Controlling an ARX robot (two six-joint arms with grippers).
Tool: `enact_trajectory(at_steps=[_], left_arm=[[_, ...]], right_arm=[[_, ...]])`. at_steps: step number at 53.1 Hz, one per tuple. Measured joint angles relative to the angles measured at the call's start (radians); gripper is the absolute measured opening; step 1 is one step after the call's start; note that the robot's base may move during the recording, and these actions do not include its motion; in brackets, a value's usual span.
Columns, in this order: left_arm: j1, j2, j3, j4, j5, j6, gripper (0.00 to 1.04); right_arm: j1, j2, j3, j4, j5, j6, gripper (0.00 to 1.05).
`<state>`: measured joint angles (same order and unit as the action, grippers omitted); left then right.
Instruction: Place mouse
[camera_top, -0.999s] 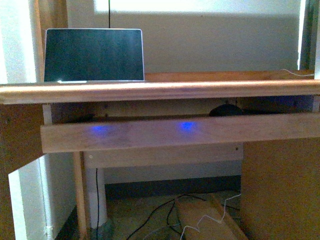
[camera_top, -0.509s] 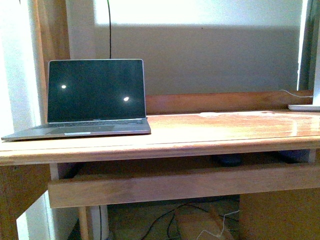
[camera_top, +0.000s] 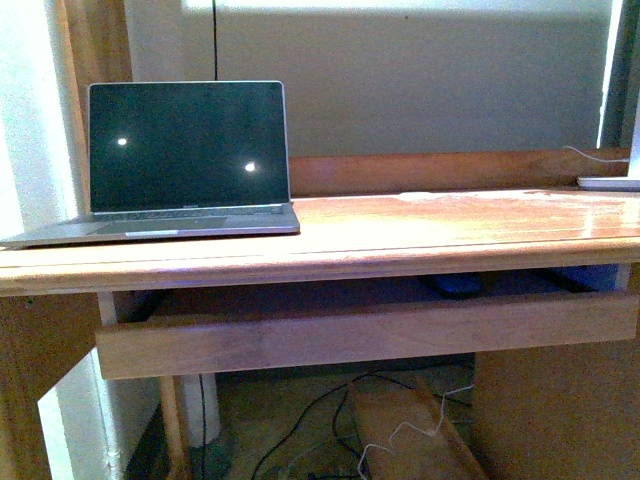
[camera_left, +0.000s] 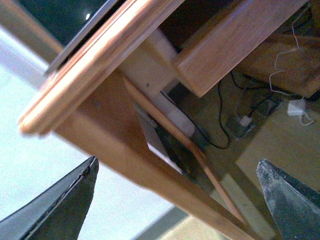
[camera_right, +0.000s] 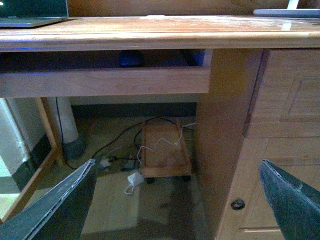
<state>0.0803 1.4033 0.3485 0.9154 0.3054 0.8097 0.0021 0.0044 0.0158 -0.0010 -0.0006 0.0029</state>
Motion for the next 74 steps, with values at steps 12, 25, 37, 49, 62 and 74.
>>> enact_trajectory(at_steps=[12, 25, 37, 49, 62, 74], left_arm=[[-0.090, 0.267, 0.163, 0.114, 0.072, 0.389, 0.97], [-0.117, 0.427, 0.326, 0.121, 0.090, 0.533, 0.97], [-0.131, 0.557, 0.455, 0.100, 0.121, 0.586, 0.97], [-0.127, 0.656, 0.539, 0.140, 0.154, 0.596, 0.97], [-0.110, 0.680, 0.559, 0.097, 0.121, 0.615, 0.97], [-0.139, 0.488, 0.491, -0.270, 0.070, 0.424, 0.97]], right_arm=[[0.000, 0.000, 0.000, 0.000, 0.000, 0.000, 0.97], [0.000, 0.000, 0.000, 0.000, 0.000, 0.000, 0.97], [0.000, 0.000, 0.000, 0.000, 0.000, 0.000, 0.97], [0.000, 0.000, 0.000, 0.000, 0.000, 0.000, 0.97], [0.000, 0.000, 0.000, 0.000, 0.000, 0.000, 0.97], [0.000, 0.000, 0.000, 0.000, 0.000, 0.000, 0.97]])
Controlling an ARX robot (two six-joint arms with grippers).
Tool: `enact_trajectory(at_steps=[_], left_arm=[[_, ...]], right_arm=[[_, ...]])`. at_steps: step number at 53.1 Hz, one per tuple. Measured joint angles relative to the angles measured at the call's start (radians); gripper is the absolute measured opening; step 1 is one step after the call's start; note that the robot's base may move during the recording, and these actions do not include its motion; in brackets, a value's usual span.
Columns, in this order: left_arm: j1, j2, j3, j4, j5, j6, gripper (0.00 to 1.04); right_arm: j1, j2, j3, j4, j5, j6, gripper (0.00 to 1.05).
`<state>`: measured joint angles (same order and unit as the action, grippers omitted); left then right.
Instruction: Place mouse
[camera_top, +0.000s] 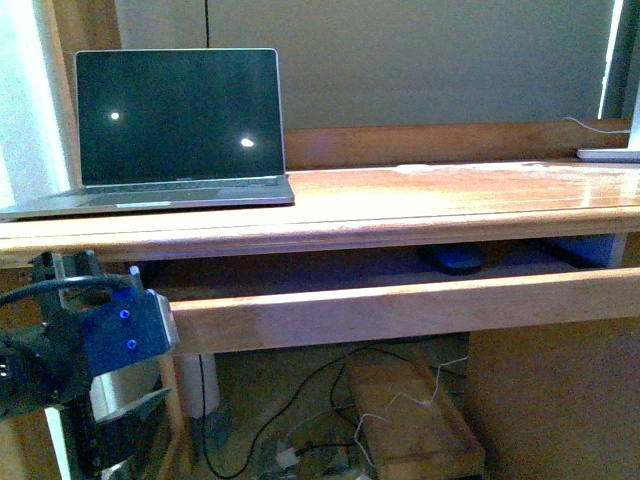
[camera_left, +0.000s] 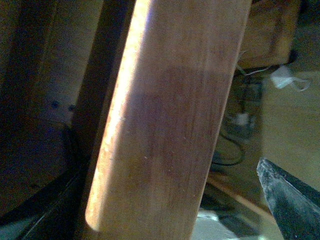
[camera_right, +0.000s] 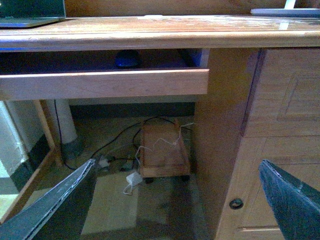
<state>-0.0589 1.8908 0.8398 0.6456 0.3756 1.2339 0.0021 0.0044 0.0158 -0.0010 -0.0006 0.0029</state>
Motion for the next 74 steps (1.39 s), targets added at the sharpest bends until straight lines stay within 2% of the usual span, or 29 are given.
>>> enact_trajectory(at_steps=[6, 16, 24, 29, 32, 34, 35, 36, 37, 38, 39, 42, 51, 59, 61, 63, 67, 74], left_arm=[[-0.016, -0.164, -0.106, -0.167, 0.013, -0.144, 0.97], [-0.037, -0.311, -0.200, -0.232, 0.022, -0.340, 0.97], [-0.064, -0.475, -0.272, -0.294, 0.042, -0.641, 0.97], [-0.077, -0.613, -0.331, -0.335, 0.059, -0.909, 0.97], [-0.119, -0.677, -0.423, -0.204, -0.015, -0.960, 0.93], [-0.153, -0.719, -0.500, -0.089, -0.117, -0.971, 0.91], [-0.169, -0.755, -0.542, -0.037, -0.180, -0.964, 0.90], [-0.180, -0.821, -0.583, -0.011, -0.372, -1.036, 0.87], [-0.180, -0.843, -0.594, -0.007, -0.417, -1.048, 0.86], [-0.179, -0.855, -0.599, -0.005, -0.417, -1.048, 0.85], [-0.169, -0.900, -0.610, 0.002, -0.497, -1.078, 0.81], [-0.134, -0.996, -0.618, 0.013, -0.576, -1.146, 0.71], [-0.084, -1.125, -0.711, -0.028, -0.512, -1.212, 0.34], [-0.043, -1.233, -0.750, -0.082, -0.475, -1.222, 0.02], [-0.003, -1.265, -0.761, -0.104, -0.405, -1.225, 0.03], [0.025, -1.283, -0.768, -0.117, -0.385, -1.225, 0.03], [0.053, -1.332, -0.782, -0.151, -0.381, -1.226, 0.03], [0.054, -1.390, -0.797, -0.192, -0.376, -1.226, 0.03]], right_arm=[[0.000, 0.000, 0.000, 0.000, 0.000, 0.000, 0.97], [0.000, 0.000, 0.000, 0.000, 0.000, 0.000, 0.97], [0.000, 0.000, 0.000, 0.000, 0.000, 0.000, 0.97], [0.000, 0.000, 0.000, 0.000, 0.000, 0.000, 0.97], [0.000, 0.000, 0.000, 0.000, 0.002, 0.000, 0.97], [0.000, 0.000, 0.000, 0.000, 0.002, 0.000, 0.97], [0.001, 0.001, 0.000, -0.001, 0.004, 0.000, 0.97], [0.017, 0.019, 0.006, -0.024, 0.061, 0.019, 0.97], [0.023, 0.031, 0.013, -0.031, 0.084, 0.028, 0.97], [0.028, 0.045, 0.018, -0.032, 0.094, 0.037, 0.97], [0.034, 0.079, 0.028, -0.024, 0.144, 0.055, 0.97], [0.022, 0.189, 0.069, 0.031, 0.196, 0.084, 0.97], [-0.014, 0.669, 0.370, 0.359, 0.184, 0.074, 0.97], [0.067, 1.020, 0.660, 0.304, 0.154, 0.044, 0.97], [0.101, 1.098, 0.715, 0.275, 0.158, 0.023, 0.97], [0.127, 1.149, 0.751, 0.245, 0.152, 0.010, 0.97], [0.177, 1.243, 0.830, 0.178, 0.163, -0.032, 0.97], [0.201, 1.332, 0.895, 0.112, 0.188, -0.074, 0.97]])
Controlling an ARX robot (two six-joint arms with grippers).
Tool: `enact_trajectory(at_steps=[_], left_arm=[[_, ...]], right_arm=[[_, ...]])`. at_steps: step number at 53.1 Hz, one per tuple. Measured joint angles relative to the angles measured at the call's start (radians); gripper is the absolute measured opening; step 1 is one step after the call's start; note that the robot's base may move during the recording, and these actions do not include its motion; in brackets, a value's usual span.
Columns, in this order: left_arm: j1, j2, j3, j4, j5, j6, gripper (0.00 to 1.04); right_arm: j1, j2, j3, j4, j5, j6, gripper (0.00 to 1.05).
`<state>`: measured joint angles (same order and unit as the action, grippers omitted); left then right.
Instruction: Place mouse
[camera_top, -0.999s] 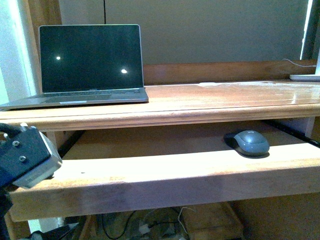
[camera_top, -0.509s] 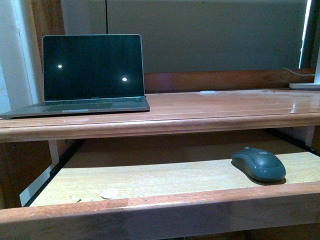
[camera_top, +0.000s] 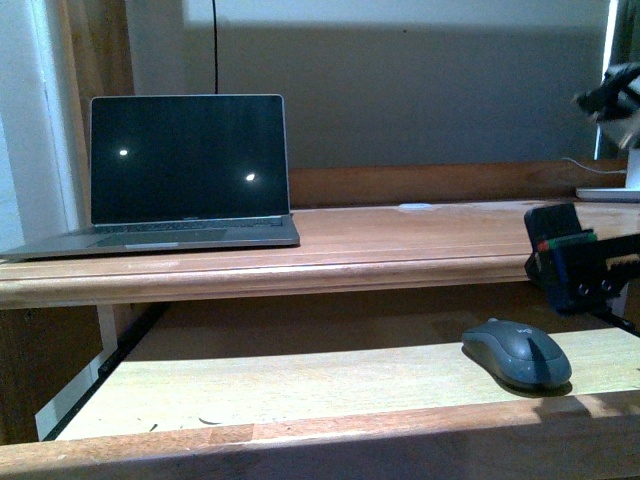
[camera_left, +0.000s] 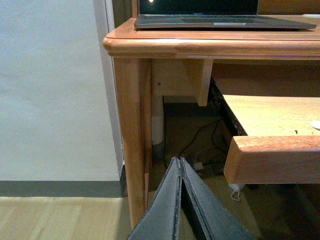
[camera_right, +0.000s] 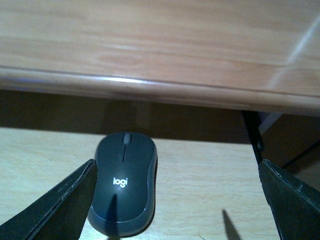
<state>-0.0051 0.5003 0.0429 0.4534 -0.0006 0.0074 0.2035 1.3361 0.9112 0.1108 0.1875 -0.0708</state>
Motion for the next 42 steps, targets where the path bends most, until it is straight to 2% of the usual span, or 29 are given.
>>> enact_trajectory(at_steps=[5, 14, 42], left_arm=[[0.000, -0.019, -0.033, 0.023, 0.000, 0.000, 0.03], [0.001, -0.097, -0.033, -0.050, 0.001, -0.001, 0.03], [0.001, -0.272, -0.033, -0.224, 0.001, -0.001, 0.03]], right_arm=[[0.010, 0.050, 0.021, -0.047, 0.014, -0.016, 0.97], [0.042, 0.116, 0.063, -0.103, 0.024, -0.024, 0.97], [0.089, 0.242, 0.119, -0.118, 0.090, -0.006, 0.97]])
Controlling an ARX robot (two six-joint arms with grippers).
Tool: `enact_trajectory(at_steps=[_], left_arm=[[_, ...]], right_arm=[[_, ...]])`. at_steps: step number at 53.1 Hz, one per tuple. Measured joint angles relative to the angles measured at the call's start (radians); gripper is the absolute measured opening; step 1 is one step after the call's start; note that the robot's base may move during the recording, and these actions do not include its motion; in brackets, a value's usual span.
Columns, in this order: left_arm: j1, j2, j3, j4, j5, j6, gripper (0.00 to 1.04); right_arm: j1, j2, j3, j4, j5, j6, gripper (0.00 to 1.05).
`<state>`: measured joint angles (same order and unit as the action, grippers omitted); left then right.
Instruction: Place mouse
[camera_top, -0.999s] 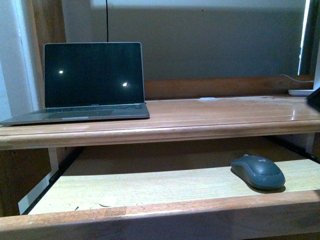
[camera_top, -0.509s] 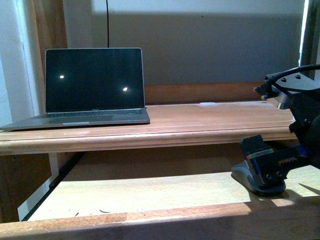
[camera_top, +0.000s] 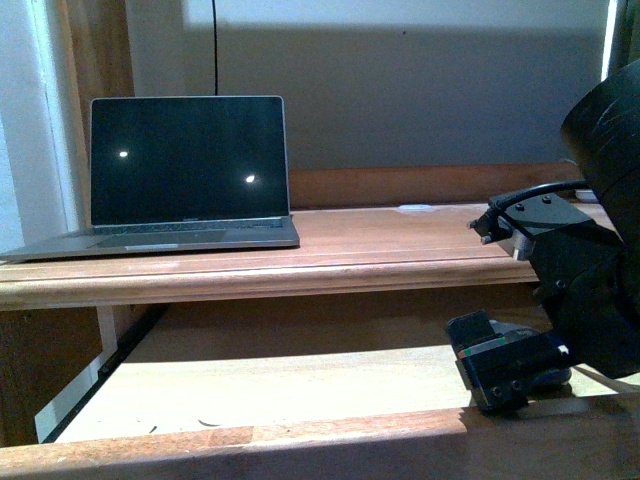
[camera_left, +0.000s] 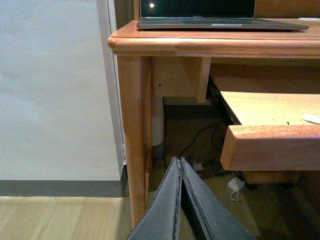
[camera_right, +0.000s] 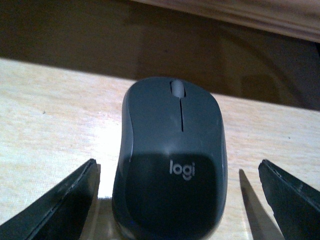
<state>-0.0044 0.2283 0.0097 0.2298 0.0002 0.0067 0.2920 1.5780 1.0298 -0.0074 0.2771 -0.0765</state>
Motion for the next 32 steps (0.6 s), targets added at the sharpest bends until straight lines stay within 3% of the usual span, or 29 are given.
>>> enact_trajectory(at_steps=[8, 22, 32], left_arm=[[0.000, -0.039, 0.000, -0.039, 0.000, 0.000, 0.03], [0.000, -0.215, 0.000, -0.223, 0.000, 0.000, 0.03], [0.000, -0.222, 0.000, -0.227, 0.000, 0.000, 0.03]], right_arm=[[0.003, 0.048, 0.042, -0.003, 0.040, 0.032, 0.96], [0.010, 0.060, 0.055, -0.025, 0.025, 0.076, 0.60], [0.010, -0.028, 0.044, -0.062, -0.054, 0.083, 0.55]])
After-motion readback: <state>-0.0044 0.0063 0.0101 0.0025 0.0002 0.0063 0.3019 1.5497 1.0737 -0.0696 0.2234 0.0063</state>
